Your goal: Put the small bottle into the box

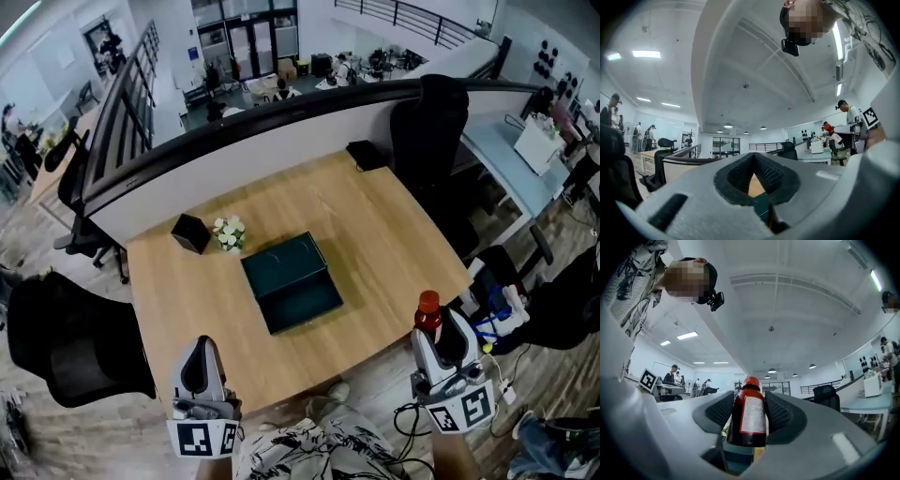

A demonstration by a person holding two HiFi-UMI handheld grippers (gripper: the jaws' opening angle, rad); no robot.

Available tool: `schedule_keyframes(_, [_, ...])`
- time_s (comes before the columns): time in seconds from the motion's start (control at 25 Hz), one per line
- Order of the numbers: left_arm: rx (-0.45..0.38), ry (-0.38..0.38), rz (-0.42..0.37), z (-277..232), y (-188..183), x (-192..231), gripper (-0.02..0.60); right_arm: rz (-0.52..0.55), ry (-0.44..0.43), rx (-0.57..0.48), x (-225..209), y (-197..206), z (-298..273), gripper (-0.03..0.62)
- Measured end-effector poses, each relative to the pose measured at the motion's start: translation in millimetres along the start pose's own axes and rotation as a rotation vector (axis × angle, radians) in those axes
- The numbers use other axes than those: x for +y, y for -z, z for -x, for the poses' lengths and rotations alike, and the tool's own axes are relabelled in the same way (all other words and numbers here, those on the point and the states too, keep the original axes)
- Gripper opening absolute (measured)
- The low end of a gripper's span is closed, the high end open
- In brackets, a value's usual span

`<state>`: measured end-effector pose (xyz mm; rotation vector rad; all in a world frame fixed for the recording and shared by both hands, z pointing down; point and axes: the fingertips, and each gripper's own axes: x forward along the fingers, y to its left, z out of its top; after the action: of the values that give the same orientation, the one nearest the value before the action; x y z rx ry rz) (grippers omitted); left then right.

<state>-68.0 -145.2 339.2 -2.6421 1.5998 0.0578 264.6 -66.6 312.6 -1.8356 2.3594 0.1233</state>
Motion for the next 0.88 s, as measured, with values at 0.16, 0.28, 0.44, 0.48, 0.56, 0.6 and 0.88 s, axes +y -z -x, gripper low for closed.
schedule_keyframes(0.16, [-0.004, -0.074, -0.002, -12.8, 0.0, -8.9, -0.007, -0.006, -0.085, 0.033, -25.1, 19.3, -27.2, 0.219])
schedule_keyframes(0.28, [0.008, -0.106, -0.020, -15.5, 2.3, -12.2, -0.006, -0.003, -0.142, 0.061, -34.4, 36.6, -49.0, 0.219])
schedule_keyframes(0.44, [0.029, -0.143, -0.035, -18.2, 9.2, -4.4, -0.006, -0.020, -0.205, 0.084, -32.0, 59.4, -79.8, 0.219])
schedule_keyframes(0.48, [0.032, -0.150, -0.031, -19.8, 11.4, -2.1, -0.006, -0.024, -0.219, 0.094, -30.1, 65.3, -86.6, 0.219])
schedule_keyframes(0.56, [0.029, -0.162, -0.031, -23.3, 13.5, 3.0, -0.006, -0.025, -0.250, 0.112, -24.1, 76.1, -101.2, 0.219])
schedule_keyframes(0.6, [0.023, -0.169, -0.037, -24.9, 13.3, 6.4, -0.006, -0.023, -0.268, 0.119, -19.5, 81.2, -108.7, 0.219])
schedule_keyframes(0.88, [0.042, -0.193, 0.007, -36.5, 32.0, 26.3, -0.005, -0.007, -0.418, 0.201, 18.2, 131.1, -153.5, 0.219])
